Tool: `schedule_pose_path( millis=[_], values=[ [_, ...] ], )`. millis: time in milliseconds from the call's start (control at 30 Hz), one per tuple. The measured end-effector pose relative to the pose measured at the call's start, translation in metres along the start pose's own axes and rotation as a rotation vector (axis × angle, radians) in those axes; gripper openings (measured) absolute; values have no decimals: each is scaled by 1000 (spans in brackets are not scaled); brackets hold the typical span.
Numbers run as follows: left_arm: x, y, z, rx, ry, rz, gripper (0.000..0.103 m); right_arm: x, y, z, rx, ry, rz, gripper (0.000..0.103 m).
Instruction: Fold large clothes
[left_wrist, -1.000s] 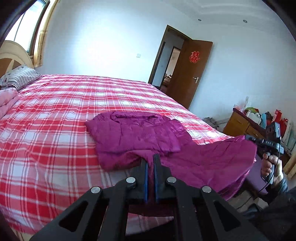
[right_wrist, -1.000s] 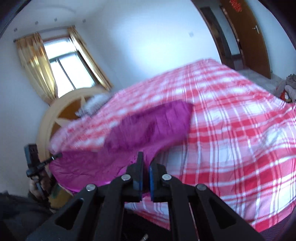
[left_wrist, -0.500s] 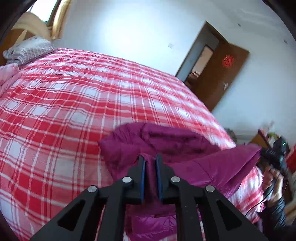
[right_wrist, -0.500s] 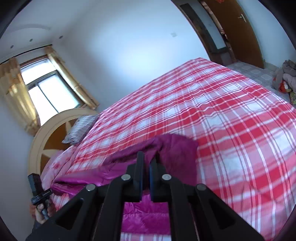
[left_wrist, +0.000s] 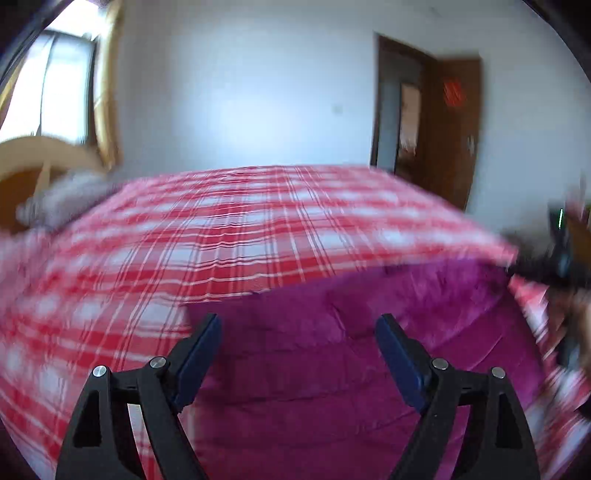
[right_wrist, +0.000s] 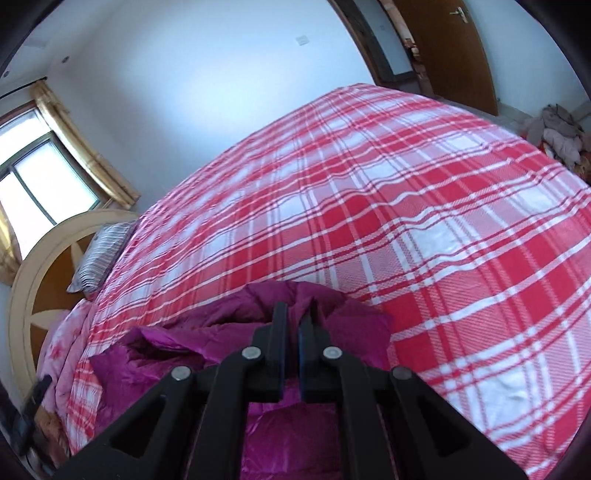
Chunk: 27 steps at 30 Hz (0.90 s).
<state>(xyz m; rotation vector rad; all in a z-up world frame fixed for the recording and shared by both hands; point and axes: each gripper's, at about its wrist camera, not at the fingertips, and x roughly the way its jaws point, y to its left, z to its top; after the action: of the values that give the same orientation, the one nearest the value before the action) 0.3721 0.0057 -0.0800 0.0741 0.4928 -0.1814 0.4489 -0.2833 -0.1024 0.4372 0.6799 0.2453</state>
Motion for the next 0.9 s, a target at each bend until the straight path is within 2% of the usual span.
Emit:
schedule_pose_path(
  millis=[67,167,200,267,300,333,367,433,500,567,600,700,800,900],
  values=[
    [28,-14,-4,60,17,45,85,10,-1,-1,6,2,-30,7],
    [71,-22,-16,111,75,179,85,24,-4,-2,10,32,-49,9],
    [83,-19,-19,99,100,203,85,26,-8,-2,24,40,-62,13],
    [98,-8,-20,37,132,198,85,20,-5,-3,33,19,-113,37],
    [100,-7,-21,21,136,196,85,7,4,-6,7,-30,-149,65],
    [102,-6,-20,10,138,199,85,-2,15,-9,-30,-82,-168,83],
    [104,-5,-21,8,141,206,85,-14,34,-15,-103,-146,-168,87],
    [106,-5,-21,7,156,231,85,-21,72,-27,-266,-167,-102,88],
    [101,-6,-16,-6,149,249,85,-11,106,-42,-424,-122,-50,88],
    [90,-13,-2,-13,93,227,85,11,127,-55,-529,-44,7,78],
    [85,-19,5,1,66,219,85,24,129,-58,-539,-9,-7,70],
    [91,-39,21,67,39,172,89,56,117,-59,-492,62,-55,68],
    [127,-48,19,115,114,200,89,69,103,-58,-468,69,-95,68],
    [162,-31,8,38,211,206,89,72,98,-57,-447,69,-92,68]
  ],
)
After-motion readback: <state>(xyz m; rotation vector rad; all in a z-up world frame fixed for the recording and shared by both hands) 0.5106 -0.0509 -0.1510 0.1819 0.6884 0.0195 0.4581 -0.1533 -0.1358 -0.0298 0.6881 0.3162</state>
